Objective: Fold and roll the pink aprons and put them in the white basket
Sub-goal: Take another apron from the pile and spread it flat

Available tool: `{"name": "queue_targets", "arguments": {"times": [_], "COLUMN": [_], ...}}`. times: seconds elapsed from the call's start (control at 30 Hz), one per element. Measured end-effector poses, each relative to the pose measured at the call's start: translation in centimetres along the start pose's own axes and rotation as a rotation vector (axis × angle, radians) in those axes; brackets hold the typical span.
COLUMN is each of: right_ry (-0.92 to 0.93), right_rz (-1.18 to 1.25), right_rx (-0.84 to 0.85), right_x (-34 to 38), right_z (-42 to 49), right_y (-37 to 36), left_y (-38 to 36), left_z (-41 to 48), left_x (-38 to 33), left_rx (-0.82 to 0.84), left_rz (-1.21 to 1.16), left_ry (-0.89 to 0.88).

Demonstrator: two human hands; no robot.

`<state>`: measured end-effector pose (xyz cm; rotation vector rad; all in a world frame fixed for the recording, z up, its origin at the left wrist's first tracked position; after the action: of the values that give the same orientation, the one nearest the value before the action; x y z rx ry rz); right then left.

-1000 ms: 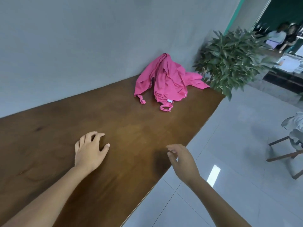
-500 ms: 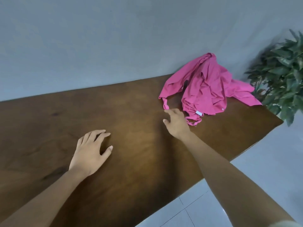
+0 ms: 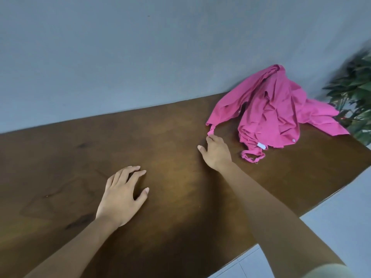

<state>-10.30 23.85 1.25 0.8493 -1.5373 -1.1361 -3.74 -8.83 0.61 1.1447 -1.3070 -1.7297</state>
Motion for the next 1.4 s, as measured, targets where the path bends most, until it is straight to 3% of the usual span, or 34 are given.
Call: {"name": "queue_targets", "arguments": {"times": [0.33,0.5,0.63,0.87,1.07,1.4], "right_ry": [0.099,0.11,0.131,0.175,0.221,0.169], "right_rz": [0.006,0.048,0.074,0.086,0.139,0.095], "right_rx": [-0.029,-0.017,-0.01,-0.039,-0.011,-0.082], "right_x": [7.3,10.6,13.9,18.2,18.1,6.3], "right_z": [-6.7,-11.7,-16.6,-22.8,-24.2,-18.8], "right_y": [-2.8,-3.6,-4.8,-6.7,-6.3,-0.1], "left_y": [0.2,0.9,1.5,3.3,4.1,2.6], "left_z": [0.2,0.6,0.9,2.0,3.5,6.2], "left_x": [-0.1,1.7,3.1,5.6,3.6,-7.3], "left_rx": [-0.01,-0.03,0.068,0.086,0.099,0.057], "left_rz": [-0.053,-0.474,-0.752,-0.738,-0.633,-0.532], "left_ry": [-0.046,0.036,0.047,-0.046,-0.126,-0.273]}}
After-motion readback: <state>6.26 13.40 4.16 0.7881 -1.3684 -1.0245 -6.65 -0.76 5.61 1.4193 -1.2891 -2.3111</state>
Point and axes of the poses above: each hand's wrist, its own z-axis towards the middle knuckle, its own y-axis out of the back of the hand, x = y × z, the point moved 9 cm from there along z, towards the middle knuckle, and after that the axes turned 4 degrees about z, right-handed, at the moved point
